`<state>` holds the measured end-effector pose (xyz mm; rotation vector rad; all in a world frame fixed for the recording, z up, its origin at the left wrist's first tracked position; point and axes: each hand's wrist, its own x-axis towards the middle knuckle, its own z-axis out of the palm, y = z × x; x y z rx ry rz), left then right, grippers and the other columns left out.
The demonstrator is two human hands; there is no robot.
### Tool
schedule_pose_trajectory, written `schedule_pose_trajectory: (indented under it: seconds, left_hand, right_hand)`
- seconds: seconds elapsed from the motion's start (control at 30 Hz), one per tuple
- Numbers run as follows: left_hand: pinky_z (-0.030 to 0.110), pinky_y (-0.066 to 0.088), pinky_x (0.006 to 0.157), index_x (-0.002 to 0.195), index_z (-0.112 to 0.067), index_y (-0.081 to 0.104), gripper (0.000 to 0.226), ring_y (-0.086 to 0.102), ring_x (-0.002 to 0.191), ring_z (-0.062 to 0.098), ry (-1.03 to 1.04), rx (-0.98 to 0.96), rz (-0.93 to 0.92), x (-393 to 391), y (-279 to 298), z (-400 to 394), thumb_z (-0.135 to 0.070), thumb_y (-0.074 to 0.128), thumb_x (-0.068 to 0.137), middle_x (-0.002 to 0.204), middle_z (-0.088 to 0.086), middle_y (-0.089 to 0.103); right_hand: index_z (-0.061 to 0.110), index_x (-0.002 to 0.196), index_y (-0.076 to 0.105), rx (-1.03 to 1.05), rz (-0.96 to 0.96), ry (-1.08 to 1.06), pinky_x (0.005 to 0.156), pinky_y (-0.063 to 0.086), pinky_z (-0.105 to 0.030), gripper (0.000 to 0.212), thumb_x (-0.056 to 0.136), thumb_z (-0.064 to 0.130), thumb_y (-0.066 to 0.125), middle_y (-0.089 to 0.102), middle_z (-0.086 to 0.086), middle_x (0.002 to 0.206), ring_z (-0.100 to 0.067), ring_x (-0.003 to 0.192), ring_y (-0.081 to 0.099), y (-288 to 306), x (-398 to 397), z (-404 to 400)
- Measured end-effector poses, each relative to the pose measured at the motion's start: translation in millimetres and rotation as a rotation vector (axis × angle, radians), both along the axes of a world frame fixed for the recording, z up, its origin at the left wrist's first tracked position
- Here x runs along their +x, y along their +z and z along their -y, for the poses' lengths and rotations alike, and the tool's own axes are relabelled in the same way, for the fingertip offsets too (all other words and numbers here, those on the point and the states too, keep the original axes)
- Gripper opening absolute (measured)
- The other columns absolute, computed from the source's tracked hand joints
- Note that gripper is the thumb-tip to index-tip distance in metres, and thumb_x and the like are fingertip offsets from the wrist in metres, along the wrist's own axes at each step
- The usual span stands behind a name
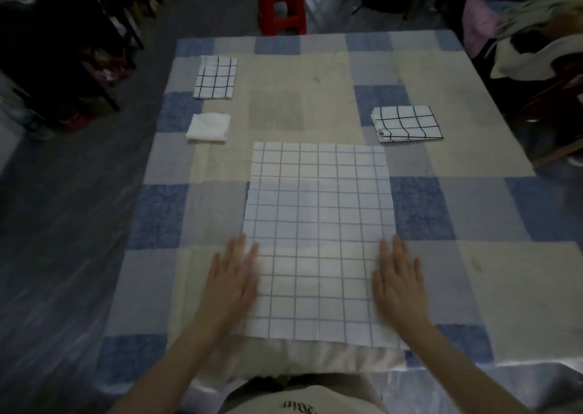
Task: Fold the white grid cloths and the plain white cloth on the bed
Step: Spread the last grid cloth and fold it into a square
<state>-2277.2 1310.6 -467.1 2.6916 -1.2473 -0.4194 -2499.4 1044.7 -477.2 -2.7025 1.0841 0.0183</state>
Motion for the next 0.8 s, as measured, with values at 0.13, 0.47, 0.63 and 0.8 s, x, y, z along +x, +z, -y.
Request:
schedule_pose_trajectory:
  seconds: [0.13,0.47,0.63,0.8]
  left_hand:
    - [0.040,-0.005,0.117,0.153,-0.035,-0.002,0.054,-0.010,0.149,0.018,-0.304,-0.009,-0.034,-47.9,-10.3,10.6,-0.047,0.013,0.102,0.163,0.000,-0.001]
    - [0.033,-0.008,0.117,0.154,-0.038,0.001,0.082,-0.017,0.146,0.006,-0.484,0.094,-0.075,-12.3,0.1,-44.0,-0.073,0.034,0.088,0.160,-0.013,-0.013]
    - [0.029,0.029,0.109,0.136,-0.034,0.045,0.052,0.037,0.139,0.018,-0.516,0.053,0.055,-10.2,4.0,-37.0,-0.056,0.041,0.090,0.149,-0.003,0.043]
    - [0.033,0.052,0.090,0.098,-0.029,0.064,0.025,0.060,0.118,0.024,-0.484,-0.077,0.103,-15.8,9.9,-26.2,-0.039,0.044,0.088,0.123,0.000,0.065]
  right_hand:
    - [0.021,0.154,0.013,0.055,0.016,0.280,0.117,0.008,-0.043,0.056,0.100,0.036,0.022,0.005,-0.004,0.161,-0.021,0.148,0.006,-1.9,3.3,-65.4]
    - [0.030,0.153,0.013,0.057,-0.117,0.298,0.117,0.009,-0.037,0.055,0.100,0.045,0.013,0.010,0.007,0.160,-0.011,0.147,0.008,4.6,-40.7,-32.5]
    - [0.025,0.150,0.026,0.120,-0.115,0.272,0.117,0.017,-0.040,0.061,0.092,0.045,0.020,0.016,0.004,0.159,-0.017,0.146,0.017,15.8,-33.8,-33.3]
    - [0.021,0.131,0.050,0.147,-0.017,0.434,0.104,0.039,-0.038,0.053,0.087,0.050,0.046,0.044,-0.007,0.144,-0.025,0.128,0.046,29.4,-24.2,-59.1]
